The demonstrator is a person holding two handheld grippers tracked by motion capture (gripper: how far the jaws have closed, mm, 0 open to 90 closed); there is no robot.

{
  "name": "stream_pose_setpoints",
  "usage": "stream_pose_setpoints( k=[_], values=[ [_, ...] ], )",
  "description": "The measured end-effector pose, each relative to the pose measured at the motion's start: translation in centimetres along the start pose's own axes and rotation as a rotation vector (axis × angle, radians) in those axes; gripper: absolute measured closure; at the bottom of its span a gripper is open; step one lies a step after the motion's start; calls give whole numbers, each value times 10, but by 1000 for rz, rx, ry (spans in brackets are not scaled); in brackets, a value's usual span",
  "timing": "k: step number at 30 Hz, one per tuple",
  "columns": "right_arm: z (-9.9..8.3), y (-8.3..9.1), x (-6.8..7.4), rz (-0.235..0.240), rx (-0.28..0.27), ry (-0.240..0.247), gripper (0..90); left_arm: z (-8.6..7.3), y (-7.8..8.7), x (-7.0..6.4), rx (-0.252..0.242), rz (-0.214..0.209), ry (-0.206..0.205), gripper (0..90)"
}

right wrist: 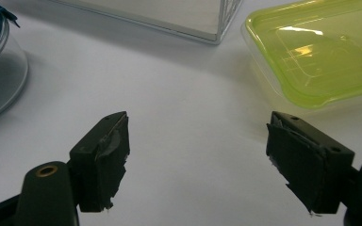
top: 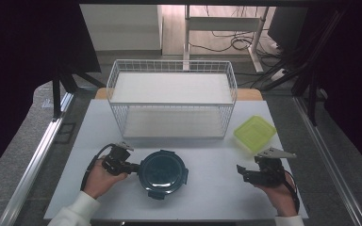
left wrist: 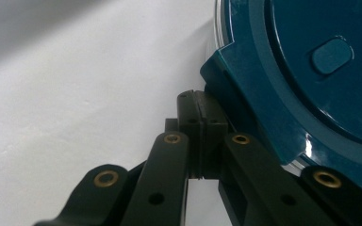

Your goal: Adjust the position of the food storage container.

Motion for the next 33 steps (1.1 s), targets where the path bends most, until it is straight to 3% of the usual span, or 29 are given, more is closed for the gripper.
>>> stream_pose_setpoints(
  k=[23, 31, 33],
  values=[
    [3, 3, 8, 21, -14, 9, 218, 0, -15, -30, 9, -24, -24, 900],
    [5, 5, 9, 40, -27, -1, 217, 1, -17, -31, -13, -45, -5, 900],
    [6, 7, 10, 42, -39, -6, 218, 2, -13, -29, -51, -28, 12, 900]
  ],
)
Point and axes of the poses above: each handheld gripper's, and its own axes: y roughly backward along the jaws, z roughly out of its top, x roughly to its left, the point moved 1 cm from there along -y, roughly forward along the jaws, and after that the axes turned 12 degrees about -z, right-handed, at the moved point
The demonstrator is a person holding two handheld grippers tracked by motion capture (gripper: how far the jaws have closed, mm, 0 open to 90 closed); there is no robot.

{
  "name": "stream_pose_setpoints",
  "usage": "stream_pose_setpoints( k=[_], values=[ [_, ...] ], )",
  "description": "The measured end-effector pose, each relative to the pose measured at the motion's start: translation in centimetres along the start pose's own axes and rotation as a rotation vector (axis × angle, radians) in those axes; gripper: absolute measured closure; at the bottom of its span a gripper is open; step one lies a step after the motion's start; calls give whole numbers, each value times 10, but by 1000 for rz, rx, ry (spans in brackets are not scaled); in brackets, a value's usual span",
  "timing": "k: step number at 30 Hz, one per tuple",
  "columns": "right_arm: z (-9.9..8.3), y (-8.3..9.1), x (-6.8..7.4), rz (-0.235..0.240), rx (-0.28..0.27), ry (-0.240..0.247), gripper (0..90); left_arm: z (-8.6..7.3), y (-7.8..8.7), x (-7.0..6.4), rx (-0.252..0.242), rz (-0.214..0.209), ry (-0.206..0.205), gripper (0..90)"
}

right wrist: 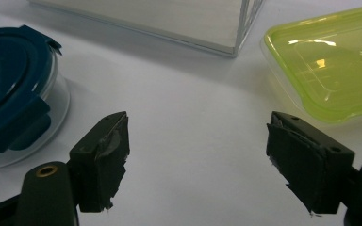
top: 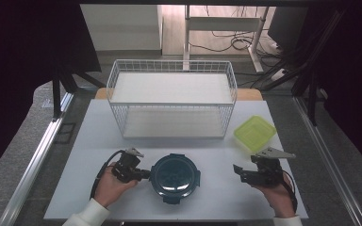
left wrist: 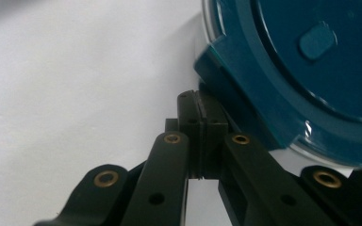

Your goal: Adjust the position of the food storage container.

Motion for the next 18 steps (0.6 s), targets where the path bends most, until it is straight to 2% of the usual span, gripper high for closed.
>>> stream_pose_setpoints(
  k=[1, 3, 4, 5, 6, 7, 8, 9, 10, 11, 12, 13, 14, 15, 16, 18],
  values=[
    [1, 2, 2, 3, -18, 1, 218, 2, 6, 5, -25, 35, 5, 900],
    [2, 3, 5, 14, -29, 2, 218, 3, 14, 10, -69, 35, 26, 900],
    [2, 3, 5, 14, -29, 2, 218, 3, 14, 10, -69, 35, 26, 897],
    [4, 4, 10, 30, -40, 14, 218, 5, 23, 9, -108, 61, 10, 875],
    [4, 5, 12, 36, -41, 15, 217, 7, 26, 8, -134, 83, -4, 831],
    [4, 5, 12, 36, -41, 15, 217, 7, 26, 8, -134, 83, -4, 751],
    [6, 6, 16, 55, -50, 19, 217, 8, 31, 6, -208, 145, -10, 658],
    [7, 6, 18, 68, -53, 19, 217, 8, 33, 7, -247, 150, 7, 575],
    [7, 6, 18, 68, -53, 19, 217, 8, 33, 7, -247, 150, 7, 496],
    [7, 5, 23, 100, -56, 22, 213, 5, 35, 9, -275, 140, 34, 420],
    [7, 5, 23, 100, -56, 22, 213, 5, 35, 9, -275, 140, 34, 373],
    [8, 4, 28, 138, -62, 26, 209, 4, 37, 10, -273, 123, 46, 320],
    [8, 3, 30, 154, -61, 24, 207, 2, 39, 10, -289, 112, 62, 284],
    [8, 3, 30, 154, -61, 24, 207, 1, 41, 10, -301, 86, 83, 284],
    [9, 1, 33, 186, -55, 9, 206, 1, 43, 8, -296, 39, 96, 215],
    [9, 1, 34, 196, -54, 8, 206, 0, 43, 7, -298, 42, 92, 195]
  ],
)
Point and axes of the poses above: each handheld gripper's, and its own axes: y roughly backward along the jaws, z roughly out of its top, x roughly to its left, the point moved 1 cm from there along -y, roughly forward along the jaws, and after that the axes turned 12 degrees about -z, right-handed, at the moved point
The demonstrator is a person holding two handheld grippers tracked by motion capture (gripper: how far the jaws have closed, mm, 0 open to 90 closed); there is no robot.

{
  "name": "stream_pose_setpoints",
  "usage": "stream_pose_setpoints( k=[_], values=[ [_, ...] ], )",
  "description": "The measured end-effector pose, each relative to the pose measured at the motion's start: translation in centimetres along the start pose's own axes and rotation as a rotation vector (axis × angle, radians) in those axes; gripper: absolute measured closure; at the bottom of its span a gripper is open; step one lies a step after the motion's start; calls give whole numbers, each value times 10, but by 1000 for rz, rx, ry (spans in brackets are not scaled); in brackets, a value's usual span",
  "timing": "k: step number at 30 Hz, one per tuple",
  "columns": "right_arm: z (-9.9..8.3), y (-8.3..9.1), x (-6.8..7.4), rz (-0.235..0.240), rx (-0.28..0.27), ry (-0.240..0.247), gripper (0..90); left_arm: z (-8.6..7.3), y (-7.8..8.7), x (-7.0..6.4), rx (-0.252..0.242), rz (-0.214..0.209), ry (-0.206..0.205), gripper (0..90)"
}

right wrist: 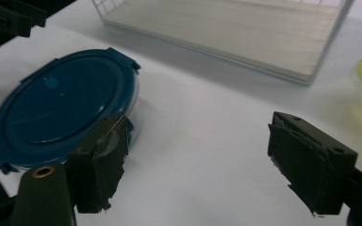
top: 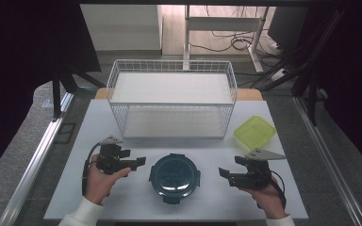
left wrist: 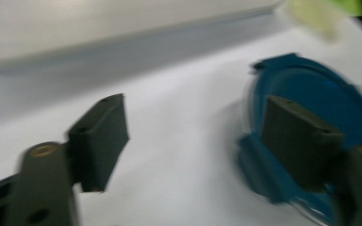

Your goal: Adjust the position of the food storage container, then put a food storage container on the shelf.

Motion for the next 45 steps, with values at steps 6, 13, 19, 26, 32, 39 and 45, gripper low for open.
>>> stream_pose_setpoints(
  k=[6, 13, 19, 26, 32, 39, 45],
  values=[
    [-1, -6, 10, 72, 13, -30, 189, -4, -4, -5, 30, -67, 14, 134],
    [-3, -17, 23, 117, 56, -57, 148, -6, -5, -6, 27, -130, 40, 101],
    [-4, -28, 35, 154, 94, -117, 142, -9, -12, -3, 27, -208, 76, 80],
    [-5, -50, 50, 176, 156, -171, 142, -15, -27, -1, 53, -275, 111, 90],
    [-12, -59, 54, 182, 198, -216, 138, -19, -37, -3, 68, -327, 145, 113],
    [-18, -71, 59, 209, 234, -292, 131, -25, -55, -10, 120, -328, 155, 114],
    [-22, -82, 63, 256, 272, -370, 125, -29, -61, -6, 130, -364, 207, 146]
  ],
)
Point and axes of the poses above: each handheld gripper's, and its own axes: y roughly backward along the jaws, z roughly out of its top, x roughly to its left, the point moved 1 cm from there along -y, roughly forward along the jaws, and after that the axes turned 12 degrees about -z, right-handed, at the moved point
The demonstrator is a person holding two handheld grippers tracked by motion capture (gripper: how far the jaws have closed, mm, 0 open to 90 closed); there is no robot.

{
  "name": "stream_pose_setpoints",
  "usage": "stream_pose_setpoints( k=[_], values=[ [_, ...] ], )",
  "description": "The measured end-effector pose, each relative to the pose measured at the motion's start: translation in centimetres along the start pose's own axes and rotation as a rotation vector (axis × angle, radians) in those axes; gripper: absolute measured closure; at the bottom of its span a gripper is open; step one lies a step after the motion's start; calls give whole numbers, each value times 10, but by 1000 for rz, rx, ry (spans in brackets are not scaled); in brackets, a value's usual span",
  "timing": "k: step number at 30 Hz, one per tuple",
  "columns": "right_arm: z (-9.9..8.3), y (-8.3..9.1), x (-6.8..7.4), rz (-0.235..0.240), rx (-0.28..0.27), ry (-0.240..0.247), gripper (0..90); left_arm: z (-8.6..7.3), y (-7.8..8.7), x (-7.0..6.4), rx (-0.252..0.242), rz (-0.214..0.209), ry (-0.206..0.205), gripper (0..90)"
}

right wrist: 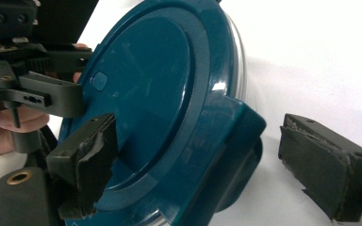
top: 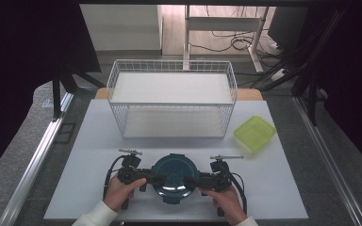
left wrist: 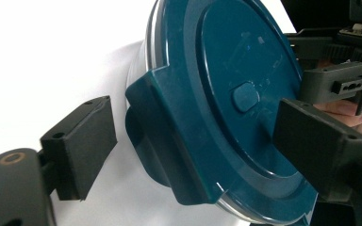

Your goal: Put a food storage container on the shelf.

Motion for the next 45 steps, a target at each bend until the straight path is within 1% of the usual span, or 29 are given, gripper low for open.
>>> stream_pose_setpoints(
  k=[2, 3, 4, 5, 6, 7, 8, 9, 10, 11, 12, 17, 19, 22, 25, 26, 27, 28, 30, 32, 37, 38, 39, 40, 41, 42, 45],
  values=[
    [-1, -1, 0, 10, 8, -16, 125, 0, 0, 1, -1, -18, 9, 168],
    [-1, -1, 0, 10, 8, -16, 125, 0, 0, 1, -1, -18, 9, 182],
    [-3, -2, 0, 26, 20, -34, 127, -1, -1, 0, -2, -34, 17, 212],
    [-3, -2, 0, 26, 20, -34, 127, -1, -1, 0, -2, -34, 17, 213],
    [-4, -3, 0, 42, 27, -44, 157, -1, -1, -1, -3, -30, 21, 217],
    [-4, -3, 1, 52, 34, -51, 187, -2, -1, 0, -11, -32, 33, 221],
    [-5, -3, 1, 66, 38, -60, 196, -3, 0, 1, -19, -38, 44, 229],
    [-5, -3, 1, 66, 38, -60, 196, -3, 0, 1, -19, -38, 44, 240],
    [-5, -3, 2, 59, 35, -64, 198, -4, 0, 2, -33, -47, 61, 240],
    [-5, -2, 3, 53, 37, -66, 200, -5, 0, 3, -33, -53, 72, 244],
    [-4, -2, 3, 52, 44, -82, 215, -6, 0, 3, -41, -52, 80, 239],
    [-2, 1, -2, 67, 42, -103, 275, -6, -1, -1, -53, -26, 94, 245],
    [-2, 1, -3, 75, 46, -116, 286, -6, 0, 0, -67, -30, 124, 263],
    [-3, 2, -3, 69, 39, -126, 295, -7, 2, -1, -93, -30, 141, 290],
    [-4, 5, -3, 70, 36, -145, 314, -7, 3, -3, -96, -24, 134, 314],
    [-5, 5, -3, 68, 30, -148, 317, -7, 3, -6, -96, -16, 124, 315],
    [-5, 5, -3, 68, 30, -148, 317, -7, 3, -6, -96, -16, 124, 316],
    [-6, 7, -2, 65, 26, -150, 325, -8, 3, -9, -103, -5, 114, 316],
    [-6, 7, -1, 63, 23, -149, 327, -8, 3, -11, -106, 2, 109, 316],
    [-6, 10, 1, 52, 16, -158, 339, -9, 3, -14, -108, 12, 96, 321],
    [-6, 13, 1, 46, 6, -165, 358, -10, 4, -17, -119, 15, 92, 338],
    [-5, 14, 1, 48, 1, -170, 366, -11, 4, -20, -130, 25, 75, 340],
    [-5, 15, 0, 50, -5, -178, 371, -11, 4, -20, -130, 25, 75, 341],
    [-4, 16, -1, 51, -14, -184, 374, -10, 3, -23, -136, 32, 63, 347],
    [-4, 16, -1, 51, -14, -184, 374, -10, 3, -23, -136, 32, 63, 353],
    [-3, 18, -2, 49, -28, -174, 376, -10, 3, -25, -139, 31, 59, 359],
    [-2, 20, -1, 45, -33, -165, 377, -10, 4, -25, -148, 32, 57, 373]
  ],
)
Point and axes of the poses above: each handheld gripper's, and its own axes: y roughly backward along the jaws, z roughly out of its top, x roughly to its left, the point moved 1 cm from there along -y, roughly forward along the jaws, and after that the axes turned 12 degrees about -z, right-handed, at the moved point
